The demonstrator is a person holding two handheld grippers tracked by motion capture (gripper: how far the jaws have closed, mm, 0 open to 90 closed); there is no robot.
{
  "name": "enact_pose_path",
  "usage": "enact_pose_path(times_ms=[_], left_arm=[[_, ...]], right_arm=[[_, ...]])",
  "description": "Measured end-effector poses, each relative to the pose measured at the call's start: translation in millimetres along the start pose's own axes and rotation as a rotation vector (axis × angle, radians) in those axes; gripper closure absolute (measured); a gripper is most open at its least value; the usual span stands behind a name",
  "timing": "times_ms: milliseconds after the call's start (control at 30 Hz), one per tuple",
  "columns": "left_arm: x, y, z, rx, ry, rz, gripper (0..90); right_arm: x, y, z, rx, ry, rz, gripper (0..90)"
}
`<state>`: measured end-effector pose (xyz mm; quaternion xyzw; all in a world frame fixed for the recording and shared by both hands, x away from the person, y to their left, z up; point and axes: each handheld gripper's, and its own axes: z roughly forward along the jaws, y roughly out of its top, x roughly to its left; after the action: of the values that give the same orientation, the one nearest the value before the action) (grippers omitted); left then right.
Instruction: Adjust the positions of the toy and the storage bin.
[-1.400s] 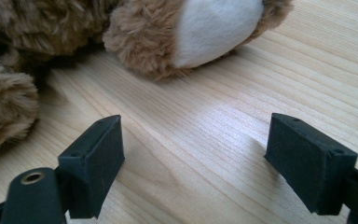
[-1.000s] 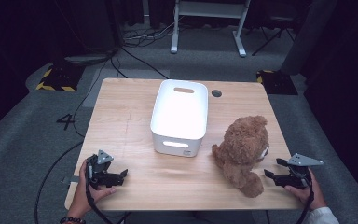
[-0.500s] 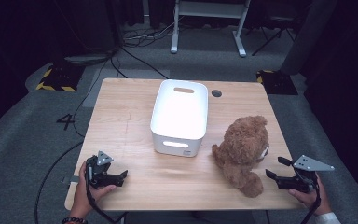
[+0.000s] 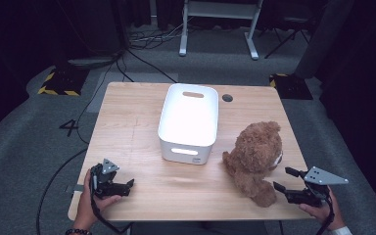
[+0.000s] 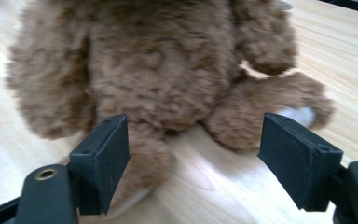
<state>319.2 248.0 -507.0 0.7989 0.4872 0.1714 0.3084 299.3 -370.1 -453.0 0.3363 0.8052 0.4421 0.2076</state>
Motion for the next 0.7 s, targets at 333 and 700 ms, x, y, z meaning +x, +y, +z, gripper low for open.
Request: enact_pose_path(times_ms=[333,700], left_arm=[[0.0,0.0,0.0,0.0,0.0,0.0,0.5],[0.0,0.0,0.0,0.0,0.0,0.0,0.5]], right_arm=[[31.6,0.6,10.1,0.021,0.106,-0.04,24.3],[36.3,2.3,12.4,0.013,0.074,-0.036,23.4]])
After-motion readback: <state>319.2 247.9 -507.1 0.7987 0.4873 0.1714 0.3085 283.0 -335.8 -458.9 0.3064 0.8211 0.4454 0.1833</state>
